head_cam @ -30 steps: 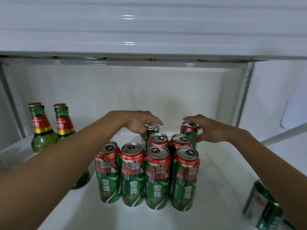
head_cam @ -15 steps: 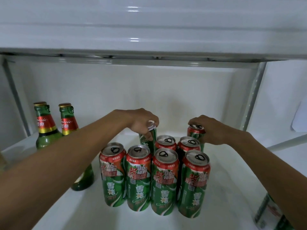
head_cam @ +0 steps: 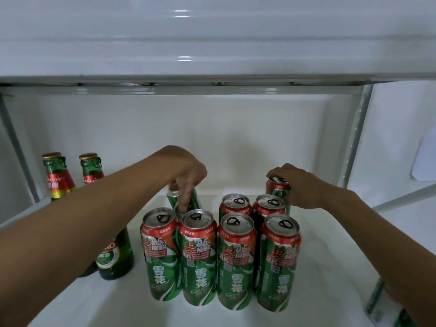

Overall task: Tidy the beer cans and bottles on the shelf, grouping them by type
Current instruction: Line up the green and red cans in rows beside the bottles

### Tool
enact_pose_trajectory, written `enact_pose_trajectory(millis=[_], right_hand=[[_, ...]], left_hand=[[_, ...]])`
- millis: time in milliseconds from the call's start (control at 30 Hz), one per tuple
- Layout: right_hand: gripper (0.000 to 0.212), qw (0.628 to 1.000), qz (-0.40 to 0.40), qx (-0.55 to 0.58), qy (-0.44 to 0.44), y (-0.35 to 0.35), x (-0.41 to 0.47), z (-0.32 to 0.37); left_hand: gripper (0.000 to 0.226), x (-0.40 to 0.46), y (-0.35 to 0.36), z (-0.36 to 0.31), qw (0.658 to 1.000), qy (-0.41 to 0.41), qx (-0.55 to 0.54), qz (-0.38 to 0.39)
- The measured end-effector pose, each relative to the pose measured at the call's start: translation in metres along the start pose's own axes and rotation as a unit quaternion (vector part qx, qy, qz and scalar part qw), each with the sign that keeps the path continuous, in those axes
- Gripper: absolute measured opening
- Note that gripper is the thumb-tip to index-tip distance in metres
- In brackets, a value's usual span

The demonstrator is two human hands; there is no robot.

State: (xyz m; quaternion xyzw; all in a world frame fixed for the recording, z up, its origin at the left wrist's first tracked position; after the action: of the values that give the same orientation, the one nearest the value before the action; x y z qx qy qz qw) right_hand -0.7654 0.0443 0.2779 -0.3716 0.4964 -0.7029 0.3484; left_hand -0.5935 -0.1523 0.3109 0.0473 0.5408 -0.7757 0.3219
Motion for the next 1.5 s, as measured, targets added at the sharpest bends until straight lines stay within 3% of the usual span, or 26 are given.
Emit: enact_pose_trajectory(millis=[67, 167, 300, 433, 567, 800, 1033, 1200, 1400, 1500], right_hand=[[0.073, 1.000, -0.003, 0.004, 0.001, 0.000, 0.000, -0.001], [0.074, 1.000, -0.005, 0.006, 0.005, 0.001, -0.001, -0.002], [0.075, 1.000, -0.005, 0.007, 0.007, 0.001, -0.002, -0.002], [0.075, 1.000, -0.003, 0.012, 0.005, 0.003, -0.002, -0.002], [0.074, 1.000, -0.001, 0.015, 0.000, 0.003, -0.001, -0.003], [0.071, 1.000, -0.006, 0.021, -0.005, 0.004, 0.000, -0.006], [0.070, 1.000, 0.003, 0.017, -0.008, 0.004, 0.003, -0.003], [0.073, 0.999, 0.002, 0.038, 0.002, 0.006, 0.001, -0.005], [0.072, 0.999, 0.004, 0.042, 0.001, 0.007, 0.000, -0.005], [0.070, 0.997, 0.012, 0.079, 0.001, 0.006, 0.000, -0.006]], left_hand=[[0.060, 0.004, 0.006, -0.002, 0.999, -0.017, 0.037, 0.032], [0.082, 0.012, 0.023, -0.015, 0.994, -0.016, 0.099, 0.050], [0.047, 0.026, 0.044, -0.025, 0.980, -0.003, 0.191, 0.051], [0.042, 0.036, 0.070, -0.012, 0.995, 0.022, 0.042, 0.091], [0.038, 0.030, 0.071, -0.006, 0.992, 0.065, -0.104, 0.037], [0.047, 0.005, 0.063, 0.023, 0.928, 0.109, -0.352, -0.046], [0.035, 0.004, 0.086, 0.025, 0.891, 0.100, -0.439, -0.050], [0.048, 0.002, 0.100, 0.026, 0.871, 0.100, -0.480, -0.029], [0.058, 0.000, 0.091, 0.026, 0.883, 0.066, -0.465, 0.006], [0.063, -0.004, 0.088, 0.025, 0.860, 0.065, -0.504, 0.031]])
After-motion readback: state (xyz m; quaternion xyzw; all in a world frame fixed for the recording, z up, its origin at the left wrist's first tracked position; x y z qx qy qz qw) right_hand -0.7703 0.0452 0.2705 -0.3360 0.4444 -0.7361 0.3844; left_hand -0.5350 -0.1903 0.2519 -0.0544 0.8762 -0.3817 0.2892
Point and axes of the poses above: each hand's wrist, its own x-axis towards the middle knuckle, its own y-axis out of the palm, z = x × y, the point moved 7 cm from there along x, towards the middle knuckle, and after that the axes turned 4 degrees about x, right-handed, at the moved point
